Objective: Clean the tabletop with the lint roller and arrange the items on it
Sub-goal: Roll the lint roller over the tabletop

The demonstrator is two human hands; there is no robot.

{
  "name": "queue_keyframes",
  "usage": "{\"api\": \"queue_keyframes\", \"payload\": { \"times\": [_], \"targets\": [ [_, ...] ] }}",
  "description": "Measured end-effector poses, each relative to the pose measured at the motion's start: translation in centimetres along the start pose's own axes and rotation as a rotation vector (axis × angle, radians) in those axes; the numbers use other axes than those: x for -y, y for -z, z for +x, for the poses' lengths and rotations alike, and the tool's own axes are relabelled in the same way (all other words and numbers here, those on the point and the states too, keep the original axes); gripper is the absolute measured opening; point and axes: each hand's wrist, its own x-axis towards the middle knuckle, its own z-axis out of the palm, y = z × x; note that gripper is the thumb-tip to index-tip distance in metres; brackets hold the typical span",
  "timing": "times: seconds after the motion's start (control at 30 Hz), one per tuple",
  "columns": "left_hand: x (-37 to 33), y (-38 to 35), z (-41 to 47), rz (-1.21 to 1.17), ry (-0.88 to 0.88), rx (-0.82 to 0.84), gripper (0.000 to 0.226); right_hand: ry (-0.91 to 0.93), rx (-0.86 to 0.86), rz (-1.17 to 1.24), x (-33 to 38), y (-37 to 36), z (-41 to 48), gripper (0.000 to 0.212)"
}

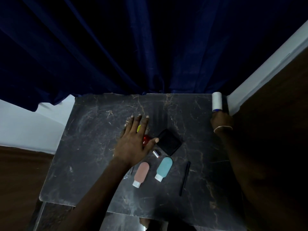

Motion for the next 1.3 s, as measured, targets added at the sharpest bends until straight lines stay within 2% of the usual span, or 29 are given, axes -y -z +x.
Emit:
{"api": "queue_keyframes", "payload": {
  "times": [0.07, 0.2, 0.3, 0.43, 0.5, 0.73, 0.87, 1.0, 1.13, 1.17, 1.3],
  "targets": [
    [-0.4, -0.1, 0.2, 0.006, 0.000, 0.006, 0.091, 0.092, 0.018, -0.034, 1.4, -0.1, -0.6, 0.030],
    [-0.8, -0.3, 0.9, 0.008, -0.011, 0.012, 0.091, 0.340, 0.164, -0.171, 4.7, -0.6, -2.2, 0.033],
    [-1.0, -0.7, 1.5, 0.005, -0.024, 0.010, 0.090, 0.514, 0.171, -0.246, 6.3, -1.6, -3.8, 0.034],
    [-1.4, -1.5, 2.2, -0.027, -0.039, 0.042, 0.087, 0.635, 0.178, -0.215, 7.2, -2.9, -5.6, 0.037],
    [-1.6, -1.9, 2.3, -0.046, -0.040, 0.044, 0.085, 0.616, 0.208, -0.116, 7.3, -3.2, -5.9, 0.039],
    [-1.1, -2.3, 5.2, -0.141, -0.076, 0.003, 0.080, 0.365, 0.276, 0.499, 5.7, -2.3, -5.5, 0.046],
    [-2.0, -3.0, 10.1, -0.231, -0.120, 0.026, 0.081, 0.282, 0.367, 0.692, 5.1, 0.3, -4.4, 0.023],
    [-4.1, -4.3, 14.8, -0.327, -0.211, -0.007, 0.080, 0.352, 0.313, 0.632, 4.8, 3.3, -3.9, 0.019],
    [-6.3, -5.9, 18.4, -0.401, -0.268, 0.023, 0.071, 0.468, 0.205, 0.423, 5.2, 6.2, -2.5, 0.006],
    [-6.7, -6.3, 19.1, -0.413, -0.280, 0.019, 0.066, 0.495, 0.173, 0.368, 5.3, 6.9, -2.2, 0.010],
    [-8.1, -7.4, 21.4, -0.501, -0.305, 0.019, 0.049, 0.457, -0.027, 0.431, 5.5, 9.1, -0.5, 0.008]
  ]
}}
